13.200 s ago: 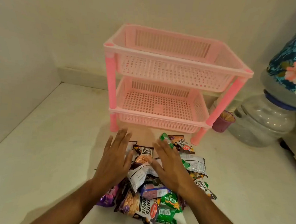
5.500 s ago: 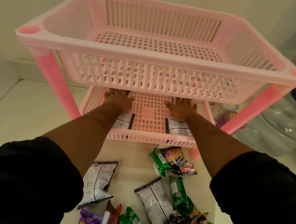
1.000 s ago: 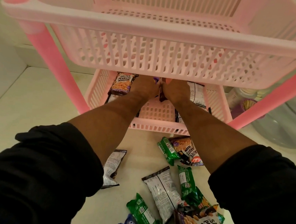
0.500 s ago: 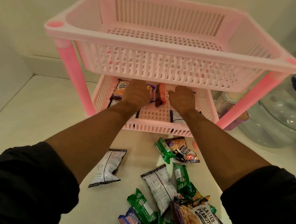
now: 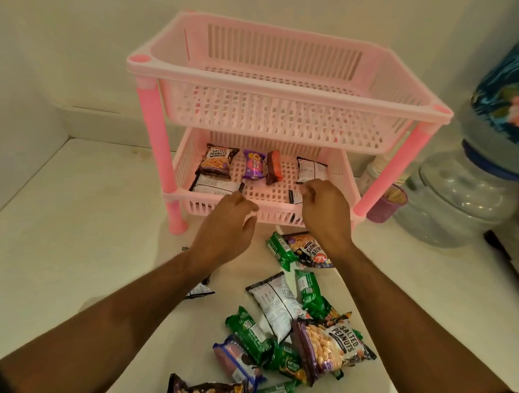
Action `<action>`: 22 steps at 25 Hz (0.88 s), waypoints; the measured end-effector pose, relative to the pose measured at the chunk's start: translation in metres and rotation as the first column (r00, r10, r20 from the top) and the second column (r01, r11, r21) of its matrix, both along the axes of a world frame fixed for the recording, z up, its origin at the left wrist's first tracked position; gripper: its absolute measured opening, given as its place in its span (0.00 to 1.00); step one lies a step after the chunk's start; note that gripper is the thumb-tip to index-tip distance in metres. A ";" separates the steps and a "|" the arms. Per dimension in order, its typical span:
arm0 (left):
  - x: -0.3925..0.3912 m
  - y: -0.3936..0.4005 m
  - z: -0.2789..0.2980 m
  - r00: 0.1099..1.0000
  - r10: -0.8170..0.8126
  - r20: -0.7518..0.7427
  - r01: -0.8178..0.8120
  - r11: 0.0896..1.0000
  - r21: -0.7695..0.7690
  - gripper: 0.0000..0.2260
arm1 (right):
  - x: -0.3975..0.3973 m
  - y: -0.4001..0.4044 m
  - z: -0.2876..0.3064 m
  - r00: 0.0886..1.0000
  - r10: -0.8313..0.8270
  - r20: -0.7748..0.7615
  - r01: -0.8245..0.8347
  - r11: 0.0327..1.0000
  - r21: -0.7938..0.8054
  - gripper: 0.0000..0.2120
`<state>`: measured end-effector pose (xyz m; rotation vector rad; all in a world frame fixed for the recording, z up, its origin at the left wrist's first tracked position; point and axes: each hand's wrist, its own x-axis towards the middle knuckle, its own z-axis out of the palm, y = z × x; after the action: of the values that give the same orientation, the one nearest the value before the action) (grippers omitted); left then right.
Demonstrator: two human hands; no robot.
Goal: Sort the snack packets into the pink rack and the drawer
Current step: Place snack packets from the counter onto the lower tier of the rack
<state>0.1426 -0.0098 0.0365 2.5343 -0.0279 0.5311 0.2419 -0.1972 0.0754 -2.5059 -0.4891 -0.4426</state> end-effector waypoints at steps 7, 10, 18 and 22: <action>-0.070 -0.013 -0.039 0.910 -0.322 -0.262 0.300 0.946 -0.119 0.11 | -0.065 -0.030 -0.019 0.966 -0.025 -0.258 -0.037 0.972 -0.233 0.08; -0.088 -0.015 -0.044 0.764 -0.506 -0.400 0.465 0.862 -0.202 0.12 | -0.086 -0.040 -0.035 0.914 -0.127 -0.387 -0.048 0.910 -0.412 0.11; -0.106 -0.023 -0.049 0.644 -0.573 -0.507 0.621 0.779 -0.090 0.17 | -0.109 -0.050 -0.072 0.846 -0.233 -0.479 -0.008 0.894 -0.448 0.25; -0.107 -0.023 -0.053 0.656 -0.539 -0.529 0.614 0.788 -0.043 0.17 | -0.107 -0.053 -0.074 0.828 -0.232 -0.510 0.000 0.911 -0.413 0.22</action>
<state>0.0356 -0.0332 -0.0169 2.5163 -0.6807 -0.4351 0.1352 -0.2497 0.0016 -2.8930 -0.1980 0.3909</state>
